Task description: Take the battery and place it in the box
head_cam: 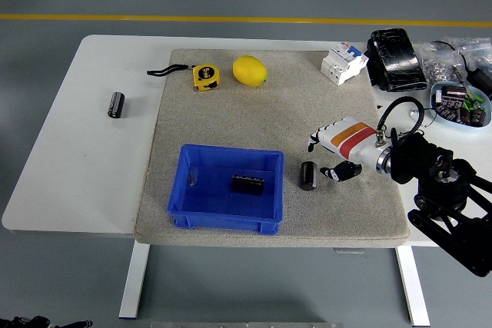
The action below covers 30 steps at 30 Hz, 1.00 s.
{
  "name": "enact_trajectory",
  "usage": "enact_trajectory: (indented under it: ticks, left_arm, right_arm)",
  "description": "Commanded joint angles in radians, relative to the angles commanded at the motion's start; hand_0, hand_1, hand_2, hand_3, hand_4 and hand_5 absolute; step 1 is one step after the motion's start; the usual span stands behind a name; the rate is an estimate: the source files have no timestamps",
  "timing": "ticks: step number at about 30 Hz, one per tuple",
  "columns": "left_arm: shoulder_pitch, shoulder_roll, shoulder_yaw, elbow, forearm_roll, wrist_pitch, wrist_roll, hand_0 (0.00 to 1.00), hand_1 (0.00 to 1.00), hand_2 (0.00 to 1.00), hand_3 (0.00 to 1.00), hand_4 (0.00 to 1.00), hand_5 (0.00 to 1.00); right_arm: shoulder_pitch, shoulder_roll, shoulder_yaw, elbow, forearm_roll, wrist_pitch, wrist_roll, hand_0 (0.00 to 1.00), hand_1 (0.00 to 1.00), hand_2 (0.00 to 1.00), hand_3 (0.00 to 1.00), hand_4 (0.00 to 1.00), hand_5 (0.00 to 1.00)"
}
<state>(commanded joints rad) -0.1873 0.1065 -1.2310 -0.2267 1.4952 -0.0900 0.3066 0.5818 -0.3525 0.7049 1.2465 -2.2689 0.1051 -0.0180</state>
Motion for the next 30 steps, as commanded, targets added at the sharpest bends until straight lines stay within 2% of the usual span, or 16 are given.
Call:
enact_trajectory:
  ticks: [5,6,11,12,15,17,18,23,27,30]
  left_arm:
    - [0.0,0.001,0.002,0.0,-0.002,0.0,-0.001,0.791,0.806,0.831,0.702,0.769,0.67]
    - [0.0,0.001,0.002,0.001,-0.002,0.0,-0.001,0.789,0.805,0.831,0.7,0.769,0.67]
    - [-0.001,0.001,0.003,0.002,-0.005,0.001,-0.003,0.789,0.805,0.831,0.7,0.769,0.67]
    - [-0.001,0.001,0.002,0.002,-0.004,0.002,-0.003,0.787,0.806,0.83,0.699,0.769,0.67]
    - [-0.001,0.002,0.0,0.002,-0.001,0.001,-0.004,0.787,0.806,0.83,0.699,0.769,0.67]
    - [0.0,0.003,-0.002,0.003,0.001,0.001,-0.004,0.787,0.806,0.83,0.699,0.769,0.67]
    - [0.0,0.003,-0.002,0.003,0.002,0.001,-0.005,0.787,0.806,0.831,0.7,0.769,0.67]
    - [0.002,0.002,-0.006,0.003,0.008,0.0,-0.003,0.787,0.806,0.831,0.7,0.769,0.67]
    - [0.001,0.001,0.007,0.002,-0.004,-0.001,-0.004,0.786,0.805,0.832,0.699,0.769,0.671]
    - [-0.003,0.001,0.025,0.002,-0.022,0.0,-0.007,0.785,0.805,0.833,0.7,0.77,0.671]
  right_arm:
    - [-0.006,-0.027,0.04,0.03,0.0,0.088,-0.004,0.651,0.708,0.788,0.835,0.79,0.144]
    - [-0.008,-0.03,0.045,0.036,0.0,0.103,-0.003,0.7,0.743,0.819,0.862,0.858,0.145]
    - [-0.032,-0.043,0.091,0.086,0.0,0.203,-0.014,0.7,0.743,0.819,0.862,0.858,0.145]
    - [-0.037,-0.047,0.104,0.1,0.0,0.229,-0.02,0.715,0.756,0.834,0.867,0.987,0.198]
    - [-0.057,-0.06,0.15,0.142,0.049,0.297,-0.047,0.715,0.756,0.834,0.867,0.987,0.198]
    - [-0.071,-0.064,0.18,0.163,0.117,0.318,-0.07,0.715,0.756,0.834,0.867,0.987,0.198]
    - [-0.077,-0.064,0.192,0.17,0.146,0.32,-0.077,0.703,0.746,0.812,0.878,0.998,0.283]
    - [-0.105,-0.036,0.236,0.187,0.236,0.244,-0.091,0.703,0.746,0.812,0.878,0.998,0.283]
    - [-0.109,-0.003,0.205,0.165,0.273,0.163,-0.103,0.703,0.732,0.8,0.881,0.998,0.289]
    - [-0.116,0.023,0.19,0.165,0.28,0.138,-0.12,0.705,0.731,0.79,0.889,0.998,0.285]
